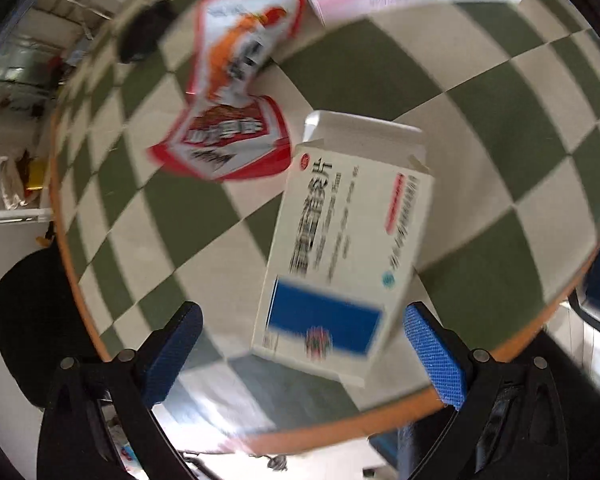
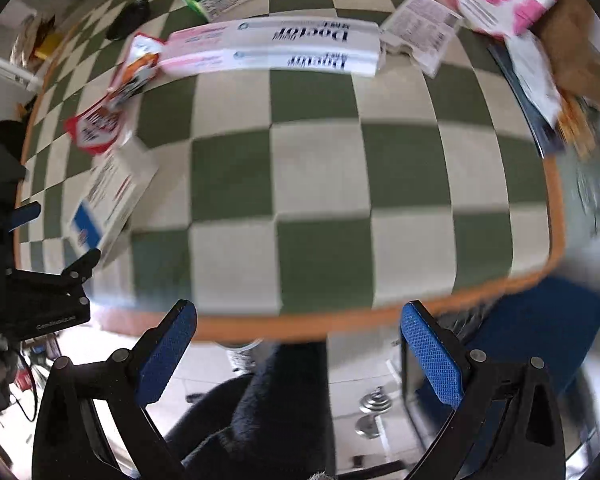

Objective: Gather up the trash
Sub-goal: 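Grasp the white medicine box with the left tool while the right tool grasps the Doctor toothpaste box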

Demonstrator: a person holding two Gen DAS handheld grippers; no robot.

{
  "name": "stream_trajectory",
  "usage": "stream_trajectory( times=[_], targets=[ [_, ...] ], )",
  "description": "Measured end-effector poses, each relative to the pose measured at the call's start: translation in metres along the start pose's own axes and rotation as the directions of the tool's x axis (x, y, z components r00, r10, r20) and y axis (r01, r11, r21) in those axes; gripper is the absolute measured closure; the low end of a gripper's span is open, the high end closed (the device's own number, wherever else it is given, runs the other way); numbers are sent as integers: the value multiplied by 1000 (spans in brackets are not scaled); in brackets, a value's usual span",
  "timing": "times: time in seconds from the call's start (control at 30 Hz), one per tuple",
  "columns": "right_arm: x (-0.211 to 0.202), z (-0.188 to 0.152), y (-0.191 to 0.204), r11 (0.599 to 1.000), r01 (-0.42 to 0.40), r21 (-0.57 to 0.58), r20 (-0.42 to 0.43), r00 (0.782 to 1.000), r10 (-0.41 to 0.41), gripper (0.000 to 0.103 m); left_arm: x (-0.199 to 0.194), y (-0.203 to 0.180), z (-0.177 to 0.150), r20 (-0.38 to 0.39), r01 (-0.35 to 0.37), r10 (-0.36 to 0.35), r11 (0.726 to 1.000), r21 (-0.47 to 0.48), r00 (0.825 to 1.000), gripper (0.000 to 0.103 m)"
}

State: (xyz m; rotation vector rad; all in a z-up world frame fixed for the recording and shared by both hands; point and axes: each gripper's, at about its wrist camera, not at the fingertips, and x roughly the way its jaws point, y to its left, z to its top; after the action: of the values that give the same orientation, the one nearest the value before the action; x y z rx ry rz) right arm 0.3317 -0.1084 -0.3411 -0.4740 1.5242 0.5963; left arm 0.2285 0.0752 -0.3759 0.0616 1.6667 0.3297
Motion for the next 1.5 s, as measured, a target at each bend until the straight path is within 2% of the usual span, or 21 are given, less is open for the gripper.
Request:
stream_trajectory(
  times=[0.1,0.17,0.27,0.3,0.37,0.47,0.57,0.63,0.77,0.83,0.87,0.9,0.93,1.0,1.1,1.17,1.23,1.33,1.4,1.43,1.5],
  targets=[
    [13,39,-6,998,12,-65,-32,999,-14,0,12,2,10,-27,36,-35,999,26,999,1],
    [18,61,-4,993,19,-118,-50,998,-25,0,14,6,13,-33,75,-75,997,2,997,7],
    [23,98,9,967,59,-248,-47,996,-73,0,18,15,10,-57,164,-170,981,-105,984,24],
    [24,106,14,957,73,-279,-40,995,-87,0,19,19,6,-59,183,-195,969,-164,979,24],
    [23,127,27,925,117,-361,-7,992,-128,0,23,29,-5,-56,204,-234,924,-324,971,24],
    [29,159,49,843,201,-499,51,978,-203,0,32,44,-27,-22,241,-307,788,-567,952,24],
    [49,182,66,747,271,-607,82,956,-281,0,37,51,-41,18,243,-324,670,-702,946,24],
    [63,191,70,704,289,-649,89,948,-306,0,38,50,-43,24,246,-333,643,-726,942,23],
    [77,188,69,711,268,-650,65,952,-300,29,38,47,-39,31,260,-340,655,-710,940,23],
    [72,187,61,783,203,-587,6,969,-246,37,35,48,-37,44,260,-327,657,-708,944,23],
    [70,184,54,846,142,-514,-65,977,-203,40,33,49,-35,48,261,-325,655,-709,944,23],
    [69,182,47,882,99,-460,-114,979,-169,41,32,48,-36,47,261,-326,654,-710,944,23],
    [70,175,36,933,22,-360,-193,976,-98,41,33,48,-37,48,262,-326,654,-710,944,23],
    [74,161,23,969,-73,-236,-286,958,3,41,34,54,-38,45,260,-324,660,-705,945,23],
    [85,141,13,978,-173,-117,-382,917,117,37,31,50,-23,32,249,-315,679,-690,949,23],
    [84,134,17,975,-151,-160,-313,945,95,26,29,46,-12,21,233,-298,702,-673,954,23],
    [80,131,26,969,-103,-225,-225,973,51,25,32,41,-5,2,201,-264,732,-651,964,23],
    [81,129,37,959,-19,-284,-112,994,-13,26,32,37,-1,15,195,-244,736,-648,970,25],
    [83,129,43,955,2,-297,-71,997,-24,38,27,36,0,28,201,-241,733,-650,970,25],
    [84,131,49,956,-5,-294,-62,998,-14,49,25,34,-1,37,206,-241,727,-655,970,25],
    [85,128,53,959,16,-283,-37,999,-27,50,18,29,-5,48,215,-246,716,-664,968,25]
  ],
)
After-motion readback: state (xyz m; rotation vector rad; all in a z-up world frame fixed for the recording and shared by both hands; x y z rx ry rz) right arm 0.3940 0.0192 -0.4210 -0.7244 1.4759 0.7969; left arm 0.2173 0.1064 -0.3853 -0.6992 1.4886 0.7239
